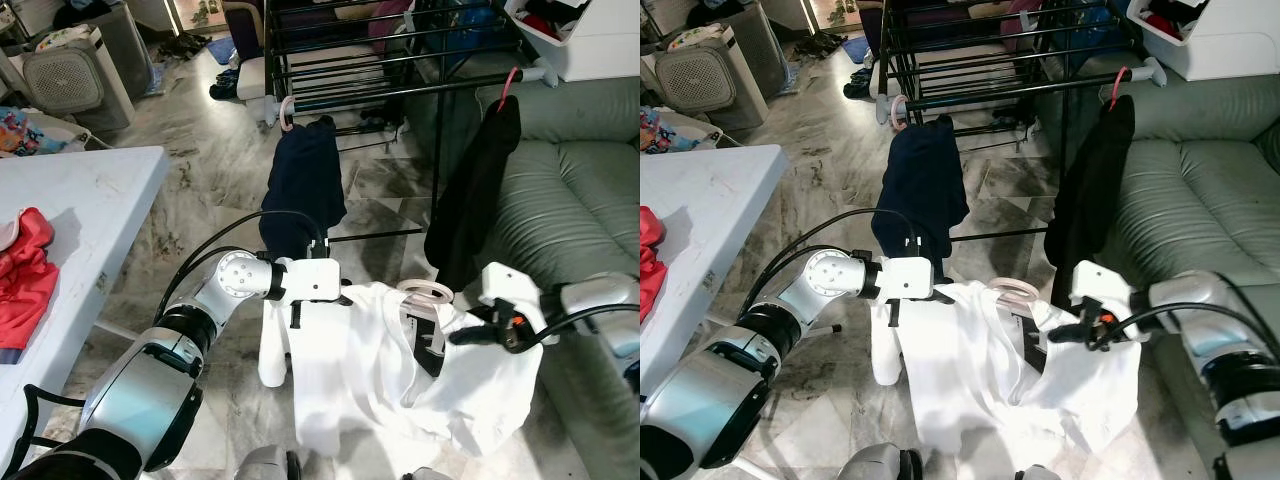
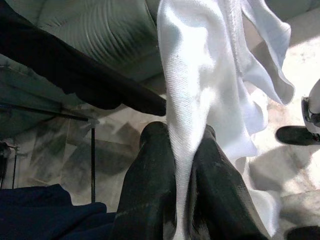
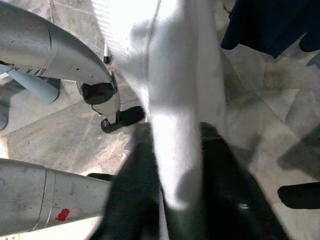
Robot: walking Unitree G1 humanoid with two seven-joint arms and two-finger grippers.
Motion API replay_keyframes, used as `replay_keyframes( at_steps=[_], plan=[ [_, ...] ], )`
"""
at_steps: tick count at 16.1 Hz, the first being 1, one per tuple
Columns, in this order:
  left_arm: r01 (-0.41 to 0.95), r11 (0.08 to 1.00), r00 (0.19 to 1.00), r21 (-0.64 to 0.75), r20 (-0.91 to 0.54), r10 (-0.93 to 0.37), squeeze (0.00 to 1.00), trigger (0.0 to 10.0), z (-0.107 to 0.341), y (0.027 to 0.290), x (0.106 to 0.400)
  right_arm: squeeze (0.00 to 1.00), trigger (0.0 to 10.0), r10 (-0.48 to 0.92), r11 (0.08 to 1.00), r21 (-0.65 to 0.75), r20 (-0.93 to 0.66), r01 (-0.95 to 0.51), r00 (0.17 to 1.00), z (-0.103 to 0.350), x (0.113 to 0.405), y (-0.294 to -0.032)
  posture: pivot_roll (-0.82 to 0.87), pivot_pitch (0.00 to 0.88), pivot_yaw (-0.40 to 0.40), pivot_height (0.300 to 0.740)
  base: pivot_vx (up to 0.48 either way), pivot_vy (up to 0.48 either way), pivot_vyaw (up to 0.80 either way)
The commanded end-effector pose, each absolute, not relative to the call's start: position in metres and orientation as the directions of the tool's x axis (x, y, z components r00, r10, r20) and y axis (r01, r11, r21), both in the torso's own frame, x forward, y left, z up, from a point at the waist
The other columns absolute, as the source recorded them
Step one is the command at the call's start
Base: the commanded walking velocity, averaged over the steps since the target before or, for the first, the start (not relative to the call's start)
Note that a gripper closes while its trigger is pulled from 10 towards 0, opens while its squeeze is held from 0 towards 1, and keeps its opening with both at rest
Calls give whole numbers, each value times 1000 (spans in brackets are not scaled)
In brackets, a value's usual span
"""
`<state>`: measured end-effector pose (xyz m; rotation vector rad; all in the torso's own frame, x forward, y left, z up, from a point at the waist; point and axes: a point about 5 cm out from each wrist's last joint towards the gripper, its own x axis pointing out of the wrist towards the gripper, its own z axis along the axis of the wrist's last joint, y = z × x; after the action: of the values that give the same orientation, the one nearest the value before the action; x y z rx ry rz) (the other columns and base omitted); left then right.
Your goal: Hang hanger
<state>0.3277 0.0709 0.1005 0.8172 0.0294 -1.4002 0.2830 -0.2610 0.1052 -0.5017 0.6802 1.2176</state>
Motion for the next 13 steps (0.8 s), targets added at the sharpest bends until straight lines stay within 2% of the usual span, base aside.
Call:
replay_keyframes(
  at_steps=[1, 9, 10, 11, 12, 13],
  plan=[
    [851, -31, 235, 524, -434, -869, 0, 10000, 111, 70, 332, 0, 0, 680, 267, 4, -709, -964, 186, 105, 283, -259, -77, 4, 82, 740, 0, 0, 0],
    [852, -28, 244, 523, -443, -863, 0, 10000, 110, 73, 333, 0, 0, 667, 287, 1, -718, -958, 199, 110, 283, -270, -81, 0, 81, 740, 0, 0, 0],
    [853, -5, 265, 522, -443, -856, 0, 10000, 109, 75, 334, 0, 0, 672, 290, 2, -712, -957, 202, 110, 282, -271, -81, 0, 80, 740, 0, 0, 0],
    [856, 5, 272, 517, -442, -855, 643, 10000, 108, 76, 334, 0, 0, 674, 292, 3, -710, -956, 204, 110, 282, -271, -81, 0, 80, 740, 0, 0, 0],
    [867, 49, 298, 496, -438, -848, 1000, 10000, 105, 79, 335, 0, 0, 679, 298, 3, -703, -955, 210, 109, 280, -271, -82, 0, 81, 740, 0, 0, 0],
    [872, 66, 311, 485, -444, -840, 1000, 10000, 102, 83, 335, 0, 0, 681, 306, -4, -698, -952, 222, 107, 279, -271, -84, 0, 82, 740, 0, 0, 0]
  ],
)
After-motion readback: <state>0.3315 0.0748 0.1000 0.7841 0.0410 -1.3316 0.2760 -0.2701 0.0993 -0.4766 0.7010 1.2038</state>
